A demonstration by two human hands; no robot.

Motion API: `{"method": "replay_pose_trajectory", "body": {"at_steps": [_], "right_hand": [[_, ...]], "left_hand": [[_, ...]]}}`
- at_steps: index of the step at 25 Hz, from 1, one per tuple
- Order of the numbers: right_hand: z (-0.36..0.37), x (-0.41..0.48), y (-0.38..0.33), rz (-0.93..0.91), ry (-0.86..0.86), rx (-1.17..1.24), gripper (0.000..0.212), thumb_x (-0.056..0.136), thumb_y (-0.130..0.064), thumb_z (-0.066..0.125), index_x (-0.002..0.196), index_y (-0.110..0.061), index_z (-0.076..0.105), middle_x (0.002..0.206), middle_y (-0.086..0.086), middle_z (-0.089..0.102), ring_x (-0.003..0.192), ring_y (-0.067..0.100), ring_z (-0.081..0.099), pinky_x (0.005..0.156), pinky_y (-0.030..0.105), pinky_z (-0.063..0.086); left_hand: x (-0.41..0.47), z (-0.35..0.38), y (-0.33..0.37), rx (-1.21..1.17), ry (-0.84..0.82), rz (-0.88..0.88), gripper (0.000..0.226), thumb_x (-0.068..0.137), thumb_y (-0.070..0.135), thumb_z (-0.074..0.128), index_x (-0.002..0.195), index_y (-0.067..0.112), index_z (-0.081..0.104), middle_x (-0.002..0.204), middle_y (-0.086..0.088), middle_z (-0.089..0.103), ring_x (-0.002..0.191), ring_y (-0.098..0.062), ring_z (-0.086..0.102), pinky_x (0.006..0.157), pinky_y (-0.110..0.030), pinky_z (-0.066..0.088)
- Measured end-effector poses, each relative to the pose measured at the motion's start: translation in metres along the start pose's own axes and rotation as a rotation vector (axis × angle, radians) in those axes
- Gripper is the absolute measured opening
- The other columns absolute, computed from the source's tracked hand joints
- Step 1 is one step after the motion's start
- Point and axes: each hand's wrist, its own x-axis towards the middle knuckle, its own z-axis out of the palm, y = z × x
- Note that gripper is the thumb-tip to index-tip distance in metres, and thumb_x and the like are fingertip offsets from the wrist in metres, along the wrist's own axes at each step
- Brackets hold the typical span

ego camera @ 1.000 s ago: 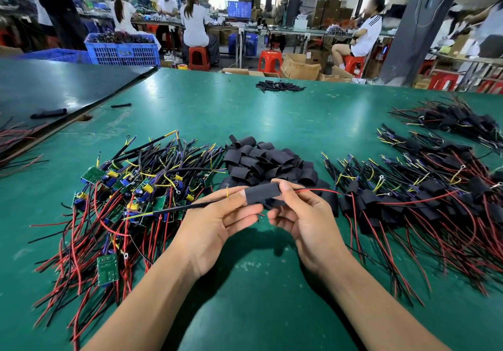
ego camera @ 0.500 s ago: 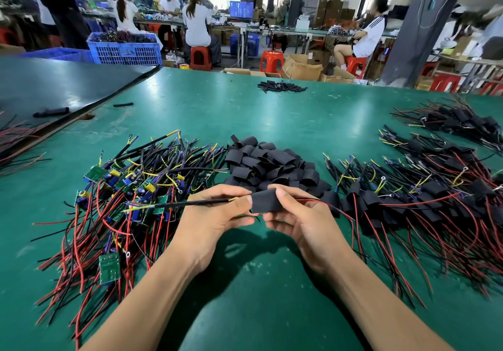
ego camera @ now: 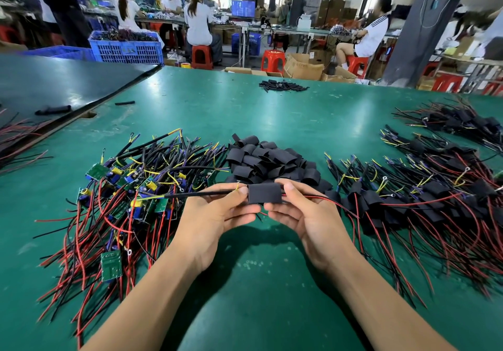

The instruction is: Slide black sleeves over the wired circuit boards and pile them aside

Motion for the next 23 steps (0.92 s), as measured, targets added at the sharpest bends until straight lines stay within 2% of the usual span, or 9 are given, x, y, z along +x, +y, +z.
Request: {"method": "replay_pose_trajectory", "body": {"at_steps": [5, 8, 10, 14, 17, 20, 23], "right_hand": [[0.002, 0.0004, 0.0014, 0.029, 0.002, -0.028, 0.02, 0.102, -0.017, 0.053, 0.103, -0.009, 0.071, 0.091, 0.014, 0.077, 0.077, 0.026, 0.076, 0.065, 0.027, 0.059], [-0.0003, 0.0012, 0.0005, -0.002, 0.007, -0.03, 0.021, 0.101, -0.018, 0.056, 0.097, -0.014, 0.076, 0.091, 0.012, 0.077, 0.079, 0.029, 0.076, 0.066, 0.028, 0.059], [-0.0014, 0.0015, 0.0008, -0.022, 0.002, -0.043, 0.02, 0.1, -0.019, 0.058, 0.096, -0.016, 0.078, 0.097, 0.015, 0.076, 0.084, 0.031, 0.076, 0.068, 0.028, 0.059], [-0.0033, 0.0016, 0.0044, -0.04, -0.037, -0.085, 0.018, 0.099, -0.018, 0.06, 0.099, -0.018, 0.078, 0.099, 0.013, 0.076, 0.089, 0.03, 0.075, 0.073, 0.027, 0.058], [-0.0045, -0.0012, 0.0044, -0.049, -0.073, -0.118, 0.012, 0.09, -0.019, 0.072, 0.101, -0.017, 0.077, 0.096, 0.01, 0.076, 0.085, 0.027, 0.075, 0.074, 0.028, 0.058], [-0.0023, -0.004, 0.0049, 0.018, -0.083, -0.133, 0.025, 0.074, -0.026, 0.082, 0.095, -0.013, 0.078, 0.085, 0.011, 0.071, 0.068, 0.024, 0.07, 0.068, 0.029, 0.058], [-0.0017, -0.0046, 0.0048, 0.064, -0.083, -0.161, 0.008, 0.08, -0.018, 0.079, 0.087, -0.014, 0.08, 0.077, 0.013, 0.069, 0.063, 0.022, 0.067, 0.064, 0.029, 0.057]], "left_hand": [[0.0017, -0.0017, -0.0016, -0.032, -0.006, -0.03, 0.012, 0.092, 0.004, 0.064, 0.104, 0.003, 0.064, 0.097, -0.02, 0.075, 0.087, -0.032, 0.075, 0.066, -0.03, 0.06], [0.0021, -0.0034, 0.0001, -0.081, -0.039, -0.054, 0.031, 0.082, 0.01, 0.071, 0.112, 0.003, 0.065, 0.103, -0.021, 0.074, 0.09, -0.034, 0.074, 0.07, -0.033, 0.061], [0.0016, -0.0033, -0.0002, -0.071, -0.023, -0.021, 0.036, 0.073, 0.014, 0.076, 0.107, 0.005, 0.067, 0.097, -0.019, 0.074, 0.084, -0.032, 0.074, 0.068, -0.032, 0.061], [0.0022, -0.003, -0.0033, -0.022, 0.015, 0.001, 0.027, 0.069, 0.008, 0.079, 0.09, 0.01, 0.063, 0.091, -0.02, 0.072, 0.077, -0.03, 0.074, 0.063, -0.029, 0.061], [0.0033, -0.0031, -0.0037, -0.027, 0.026, -0.023, 0.022, 0.077, -0.003, 0.073, 0.083, 0.011, 0.057, 0.089, -0.02, 0.071, 0.071, -0.026, 0.074, 0.06, -0.028, 0.06], [0.0039, -0.0027, -0.0042, -0.006, 0.017, 0.023, 0.027, 0.075, -0.007, 0.073, 0.077, 0.012, 0.053, 0.079, -0.012, 0.07, 0.065, -0.022, 0.071, 0.059, -0.026, 0.058], [0.0036, -0.0022, -0.0045, 0.036, 0.008, 0.05, 0.03, 0.074, -0.006, 0.074, 0.077, 0.012, 0.05, 0.075, -0.009, 0.072, 0.063, -0.021, 0.069, 0.059, -0.026, 0.057]]}}
